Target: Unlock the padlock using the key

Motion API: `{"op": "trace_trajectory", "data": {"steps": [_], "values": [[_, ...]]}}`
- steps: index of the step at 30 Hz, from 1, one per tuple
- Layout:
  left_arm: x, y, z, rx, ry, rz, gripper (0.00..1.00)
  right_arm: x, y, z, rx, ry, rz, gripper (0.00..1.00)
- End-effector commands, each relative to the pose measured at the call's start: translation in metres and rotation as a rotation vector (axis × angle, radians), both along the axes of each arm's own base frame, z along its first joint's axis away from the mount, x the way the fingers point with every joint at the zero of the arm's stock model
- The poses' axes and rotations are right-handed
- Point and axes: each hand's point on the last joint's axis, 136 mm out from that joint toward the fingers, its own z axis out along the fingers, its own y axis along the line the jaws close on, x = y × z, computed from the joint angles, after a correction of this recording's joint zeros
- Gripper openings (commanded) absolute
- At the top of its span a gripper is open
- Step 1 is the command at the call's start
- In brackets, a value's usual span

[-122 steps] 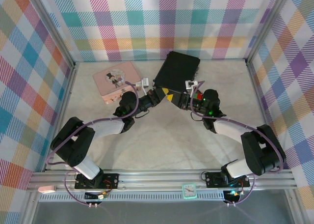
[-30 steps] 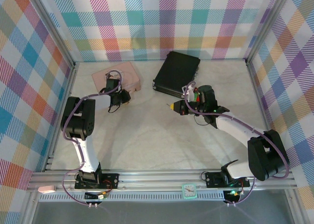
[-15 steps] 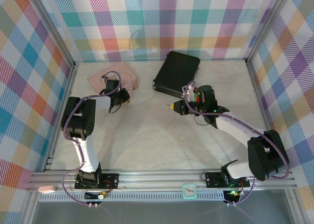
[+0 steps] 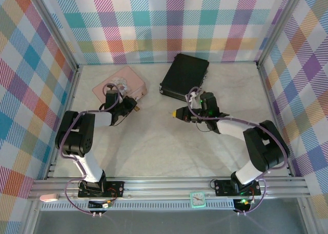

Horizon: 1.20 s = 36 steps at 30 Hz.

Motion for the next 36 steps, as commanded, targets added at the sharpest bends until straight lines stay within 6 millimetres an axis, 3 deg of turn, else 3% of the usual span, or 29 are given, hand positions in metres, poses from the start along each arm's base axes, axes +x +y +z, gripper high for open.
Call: {"op": "trace_trajectory", "data": {"steps": [1,9,12,21,36], "values": [[-0.023,-0.034,0.012,-0.261,0.069,-0.040,0.00,-0.009,0.024,0.006,0.088,0.017,0.060,0.00],[-0.048,-0.065,0.023,-0.267,0.062,-0.070,0.00,-0.013,0.067,-0.001,0.180,0.077,0.132,0.00],[-0.054,-0.072,0.028,-0.270,0.052,-0.070,0.00,-0.009,0.074,-0.006,0.193,0.108,0.124,0.00],[-0.060,-0.081,0.041,-0.262,0.020,-0.062,0.00,-0.003,0.079,-0.007,0.245,0.134,0.111,0.00],[-0.062,-0.091,0.042,-0.287,0.010,-0.069,0.00,0.005,0.081,-0.012,0.283,0.159,0.067,0.00]]}}
